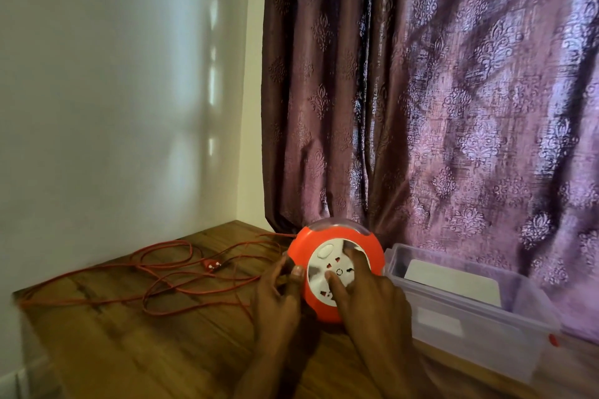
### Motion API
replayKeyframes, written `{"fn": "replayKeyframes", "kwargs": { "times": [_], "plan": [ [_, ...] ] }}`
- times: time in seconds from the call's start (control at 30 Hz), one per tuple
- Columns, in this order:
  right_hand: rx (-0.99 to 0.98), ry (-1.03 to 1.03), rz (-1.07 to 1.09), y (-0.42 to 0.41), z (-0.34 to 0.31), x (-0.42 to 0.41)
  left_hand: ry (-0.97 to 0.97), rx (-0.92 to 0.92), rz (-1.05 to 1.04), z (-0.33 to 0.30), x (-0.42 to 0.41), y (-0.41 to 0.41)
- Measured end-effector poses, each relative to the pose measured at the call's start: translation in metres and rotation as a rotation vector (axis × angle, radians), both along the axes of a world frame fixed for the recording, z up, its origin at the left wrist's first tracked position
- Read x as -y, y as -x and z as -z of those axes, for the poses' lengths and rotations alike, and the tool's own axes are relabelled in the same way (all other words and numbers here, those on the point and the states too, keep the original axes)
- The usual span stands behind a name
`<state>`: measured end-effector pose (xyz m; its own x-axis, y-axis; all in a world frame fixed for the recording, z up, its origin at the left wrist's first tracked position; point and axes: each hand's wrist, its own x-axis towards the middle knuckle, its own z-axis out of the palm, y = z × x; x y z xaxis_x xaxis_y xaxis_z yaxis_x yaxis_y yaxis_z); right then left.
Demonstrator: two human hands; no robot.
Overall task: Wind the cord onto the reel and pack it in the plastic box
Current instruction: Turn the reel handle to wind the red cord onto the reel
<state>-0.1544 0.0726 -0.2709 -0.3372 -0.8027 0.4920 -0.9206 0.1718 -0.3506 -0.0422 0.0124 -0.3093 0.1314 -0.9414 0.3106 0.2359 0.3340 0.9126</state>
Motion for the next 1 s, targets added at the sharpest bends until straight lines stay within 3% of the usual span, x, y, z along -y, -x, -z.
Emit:
{"fn": "replayKeyframes", "kwargs": {
  "times": [0.07, 0.23, 0.47, 0.6, 1.0],
  "plan": [
    [0.068, 0.022, 0.008, -0.002, 0.001, 0.0, -0.003, -0.012, 0.005, -0.001, -0.001, 0.0],
    [-0.055, 0.051, -0.011, 0.005, -0.005, -0.003, 0.003, -0.028, 0.008, -0.005, -0.004, 0.001],
    [-0.221, 0.03, -0.327, 0.007, -0.012, -0.005, -0.051, -0.041, -0.007, -0.003, 0.001, -0.003],
    [-0.343, -0.104, -0.319, 0.011, -0.008, -0.005, -0.051, -0.044, -0.008, -0.003, 0.002, -0.004],
    [-0.371, -0.071, -0.365, 0.019, -0.003, -0.005, -0.045, -0.04, -0.01, -0.002, 0.003, -0.003]
  ]
}}
